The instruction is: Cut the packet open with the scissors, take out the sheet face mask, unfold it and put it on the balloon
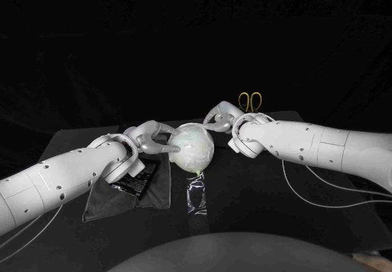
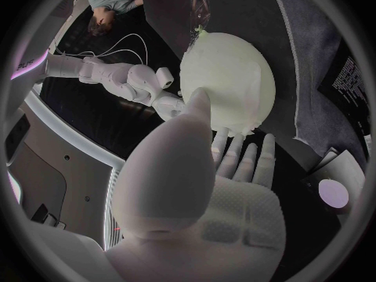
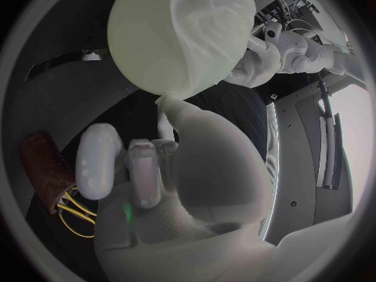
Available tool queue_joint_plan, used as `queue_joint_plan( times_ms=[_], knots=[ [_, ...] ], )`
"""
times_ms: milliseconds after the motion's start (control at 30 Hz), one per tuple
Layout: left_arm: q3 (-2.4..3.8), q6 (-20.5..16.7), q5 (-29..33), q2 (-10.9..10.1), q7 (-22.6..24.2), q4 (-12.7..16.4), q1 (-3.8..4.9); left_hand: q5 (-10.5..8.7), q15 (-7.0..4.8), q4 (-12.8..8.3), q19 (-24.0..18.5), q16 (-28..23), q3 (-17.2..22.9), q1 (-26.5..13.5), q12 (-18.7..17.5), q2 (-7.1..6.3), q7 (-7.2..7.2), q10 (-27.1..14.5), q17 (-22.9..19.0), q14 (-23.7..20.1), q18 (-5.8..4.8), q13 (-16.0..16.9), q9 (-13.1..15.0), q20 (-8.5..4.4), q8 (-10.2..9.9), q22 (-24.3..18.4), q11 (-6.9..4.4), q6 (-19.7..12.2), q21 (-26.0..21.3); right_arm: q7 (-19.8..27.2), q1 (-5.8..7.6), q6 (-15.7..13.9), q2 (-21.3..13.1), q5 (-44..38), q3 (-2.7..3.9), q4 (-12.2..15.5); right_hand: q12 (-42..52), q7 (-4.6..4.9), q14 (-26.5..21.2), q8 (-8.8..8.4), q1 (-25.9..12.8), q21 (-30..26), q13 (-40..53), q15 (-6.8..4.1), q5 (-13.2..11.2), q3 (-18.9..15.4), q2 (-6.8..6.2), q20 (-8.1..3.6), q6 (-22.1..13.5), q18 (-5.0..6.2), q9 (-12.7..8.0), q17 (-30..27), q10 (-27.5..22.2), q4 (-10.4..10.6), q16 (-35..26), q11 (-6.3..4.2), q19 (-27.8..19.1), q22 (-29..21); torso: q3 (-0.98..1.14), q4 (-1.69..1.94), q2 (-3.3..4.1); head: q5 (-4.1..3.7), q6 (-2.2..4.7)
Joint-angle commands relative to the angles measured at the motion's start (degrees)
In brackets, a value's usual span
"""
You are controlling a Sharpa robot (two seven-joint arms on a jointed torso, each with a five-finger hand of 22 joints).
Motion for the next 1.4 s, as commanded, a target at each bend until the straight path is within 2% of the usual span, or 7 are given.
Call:
queue_joint_plan(
  times_ms=[33,600,933,1233,1400],
  knots=[
    [-0.07,0.74,0.12,0.09,-0.2,0.15,-0.08,0.1,-0.2,-0.11,-0.12,-0.19,0.28,0.18,-0.17,0.44,1.78,-0.39,0.05,0.3,-0.81,-0.08,0.02,0.1,0.08,-0.06,0.01,0.29,0.25,-0.61,0.26,1.78,0.13,-1.82,0.02,-0.61,0.29,-1.06,5.87,0.47,-0.41,0.02,15.07,-0.4,0.16,0.36,0.23,-0.42,0.62,0.38,2.55,15.05,5.96,-0.03,0.2,-0.23,-0.07,10.53,0.01,-0.05,0.04,0.03,0.0],
    [-0.06,0.65,0.12,0.0,-0.33,0.43,0.0,0.1,-0.2,-0.11,-0.12,-0.19,0.28,0.18,-0.17,0.44,1.78,-0.39,0.05,0.3,-0.81,-0.08,0.02,0.1,0.08,-0.06,0.01,0.29,0.25,-0.99,1.24,3.21,2.13,-12.85,0.02,-3.37,0.29,-1.02,5.87,0.84,-0.52,0.51,15.07,-0.39,0.16,0.87,0.07,-0.45,0.44,0.28,2.76,15.05,5.96,-0.39,0.2,-0.2,0.11,10.66,0.03,0.0,0.14,0.13,0.0],
    [-0.06,0.57,0.12,0.04,-0.47,0.55,0.13,0.11,-0.2,-0.1,-0.22,-0.2,0.22,0.15,-0.17,0.36,1.75,-0.39,0.06,0.3,-0.81,-0.08,0.02,0.1,0.07,-0.08,-0.03,0.28,0.22,-0.81,1.98,3.67,3.82,-26.68,-0.02,-5.31,0.29,-1.01,5.87,1.07,-0.69,0.7,15.07,-0.37,0.15,1.09,-0.19,-0.46,0.32,0.24,2.9,15.05,5.96,-0.62,0.2,-0.19,0.17,10.71,-0.07,-0.01,0.02,0.04,0.0],
    [-0.06,0.58,0.12,0.1,-0.53,0.55,0.16,0.11,-0.2,-0.1,-0.22,-0.2,0.22,0.15,-0.17,0.36,1.75,-0.39,0.06,0.3,-0.81,-0.08,0.02,0.1,0.07,-0.08,-0.03,0.28,0.22,-0.83,2.18,1.92,4.52,-39.74,-0.05,-6.4,0.29,-1.04,5.87,1.39,-1.11,1.54,15.07,-0.35,0.14,1.28,-0.54,-0.47,0.29,0.08,3.06,15.05,5.96,-0.72,0.2,-0.2,0.47,10.92,-0.04,-0.01,0.0,0.05,0.0],
    [-0.06,0.61,0.12,0.19,-0.52,0.53,0.16,0.11,-0.2,-0.1,-0.22,-0.2,0.22,0.15,-0.17,0.36,1.75,-0.39,0.06,0.3,-0.81,-0.08,0.02,0.1,0.07,-0.08,-0.03,0.28,0.22,-0.43,2.2,2.6,4.71,-43.84,-0.08,-6.52,0.29,-1.09,5.87,1.58,-1.4,1.79,15.07,-0.35,0.14,1.38,-0.73,-0.48,0.29,0.04,3.15,15.05,5.96,-0.72,0.2,-0.23,0.56,10.99,-0.04,-0.02,-0.03,0.06,0.0]
  ],
)
